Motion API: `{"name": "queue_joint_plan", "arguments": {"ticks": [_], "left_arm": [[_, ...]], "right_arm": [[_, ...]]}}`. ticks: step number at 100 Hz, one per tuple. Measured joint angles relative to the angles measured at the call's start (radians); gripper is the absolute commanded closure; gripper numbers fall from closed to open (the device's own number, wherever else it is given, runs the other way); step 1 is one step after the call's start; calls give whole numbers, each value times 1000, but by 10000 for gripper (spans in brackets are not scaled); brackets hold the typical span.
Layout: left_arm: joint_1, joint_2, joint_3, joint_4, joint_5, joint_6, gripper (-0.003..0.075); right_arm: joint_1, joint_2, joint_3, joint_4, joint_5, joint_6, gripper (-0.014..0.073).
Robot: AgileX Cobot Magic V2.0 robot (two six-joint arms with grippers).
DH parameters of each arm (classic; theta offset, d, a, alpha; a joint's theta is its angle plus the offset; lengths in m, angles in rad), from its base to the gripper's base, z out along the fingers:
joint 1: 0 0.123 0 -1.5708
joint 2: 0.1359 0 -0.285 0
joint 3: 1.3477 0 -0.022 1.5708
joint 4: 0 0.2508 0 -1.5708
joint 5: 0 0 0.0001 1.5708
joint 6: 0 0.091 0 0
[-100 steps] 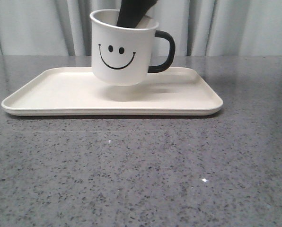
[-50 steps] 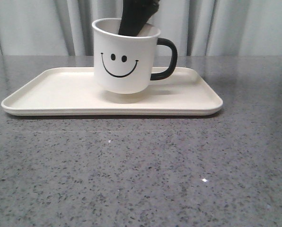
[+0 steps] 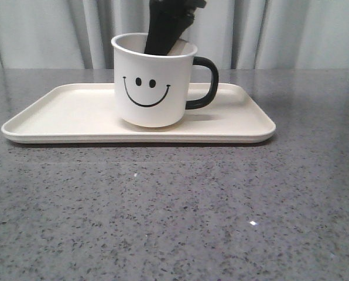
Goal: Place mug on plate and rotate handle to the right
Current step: 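Lower the turned mug back onto the tray with the right gripper, then open the right gripper and lift it out of the mug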
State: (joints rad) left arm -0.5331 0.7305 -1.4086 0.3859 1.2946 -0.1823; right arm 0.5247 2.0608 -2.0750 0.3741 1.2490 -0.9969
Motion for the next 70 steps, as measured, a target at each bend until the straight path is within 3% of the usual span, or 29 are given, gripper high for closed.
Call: {"name": "queue_joint_plan", "arguments": {"ticks": [70], "left_arm": [[0,0,0,-8,0,0,740]], "right_arm": [[6,11,2,0,-2,-12,707]]}}
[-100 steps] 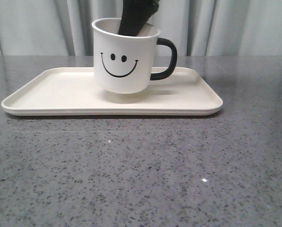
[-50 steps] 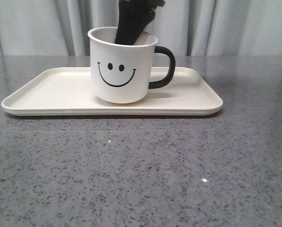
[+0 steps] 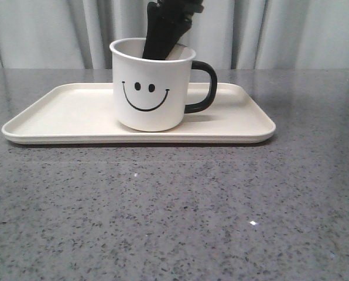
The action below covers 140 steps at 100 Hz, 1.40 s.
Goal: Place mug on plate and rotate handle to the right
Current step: 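Open the right gripper and lift it out of the mug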
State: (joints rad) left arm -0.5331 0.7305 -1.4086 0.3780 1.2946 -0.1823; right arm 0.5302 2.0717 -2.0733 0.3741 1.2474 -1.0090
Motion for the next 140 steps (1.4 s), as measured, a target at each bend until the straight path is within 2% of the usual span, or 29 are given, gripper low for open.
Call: {"name": "queue_joint_plan", "arguments": {"ticks": [56,79,115,140], "left_arm": [[0,0,0,-2,0,0,740],[0,0,0,-2,0,0,740],[0,0,0,-2,0,0,740],[0,0,0,-4,0,0,740]], "right_arm": [[0,0,0,0,0,0,699],[0,0,0,0,0,0,559],[0,0,0,0,0,0,552],[0,0,0,0,-1,-2,511]]}}
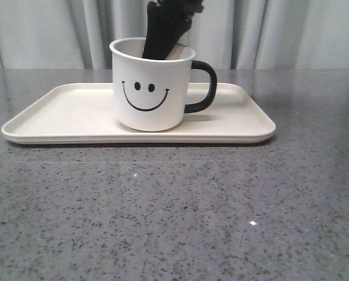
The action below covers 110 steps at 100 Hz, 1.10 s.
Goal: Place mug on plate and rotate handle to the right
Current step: 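Open the right gripper and lift it out of the mug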
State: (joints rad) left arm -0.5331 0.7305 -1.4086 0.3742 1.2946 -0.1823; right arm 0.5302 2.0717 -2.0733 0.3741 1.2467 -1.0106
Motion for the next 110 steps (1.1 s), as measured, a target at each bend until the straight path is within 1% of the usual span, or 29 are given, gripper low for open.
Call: {"name": "queue_joint_plan", "arguments": {"ticks": [29,46,53,110], "left_arm": [[0,0,0,-3,0,0,740],[0,0,0,-3,0,0,740],[0,0,0,-3,0,0,740],[0,0,0,-5,0,0,740]], "right_arm": [[0,7,0,8,-2,0,509],[0,7,0,12,-2,0,449],[0,7,0,13,-2,0,440],[0,7,0,21,-2,-1,440]]}}
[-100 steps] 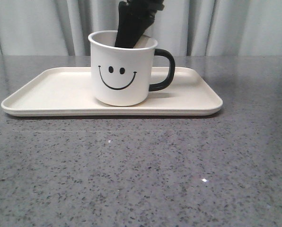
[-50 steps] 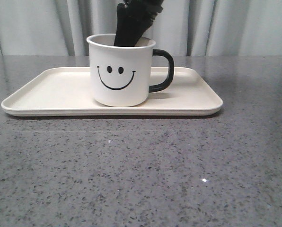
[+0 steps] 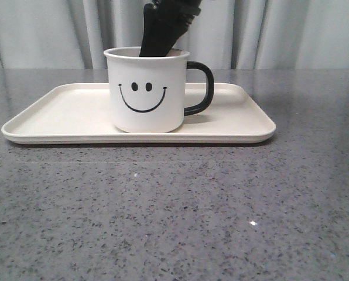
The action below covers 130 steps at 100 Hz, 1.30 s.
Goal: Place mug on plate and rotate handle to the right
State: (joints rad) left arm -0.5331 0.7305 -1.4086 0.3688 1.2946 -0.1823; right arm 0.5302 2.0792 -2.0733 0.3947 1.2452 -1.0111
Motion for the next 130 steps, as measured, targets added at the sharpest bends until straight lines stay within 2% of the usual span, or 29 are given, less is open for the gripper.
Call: {"name": "queue_joint_plan", "arguments": {"ticks": [21,46,73,94,116,130], "left_arm": [[0,0,0,0,0,0,740],[0,0,0,0,0,0,740],[0,0,0,0,0,0,740],[0,0,0,-2,0,0,740],[0,0,0,-2,0,0,740],[0,0,0,-2,0,0,740]], "right_arm": [[0,0,-6,0,0,-2,440],[0,0,-122,6,2,5,440],[0,0,-262,10,4,86,440],[0,-36,-305,42,12,151,440],[-10,-154,-319,64,19,252,440],[-66,-261,-322,72,17,326,440]]}}
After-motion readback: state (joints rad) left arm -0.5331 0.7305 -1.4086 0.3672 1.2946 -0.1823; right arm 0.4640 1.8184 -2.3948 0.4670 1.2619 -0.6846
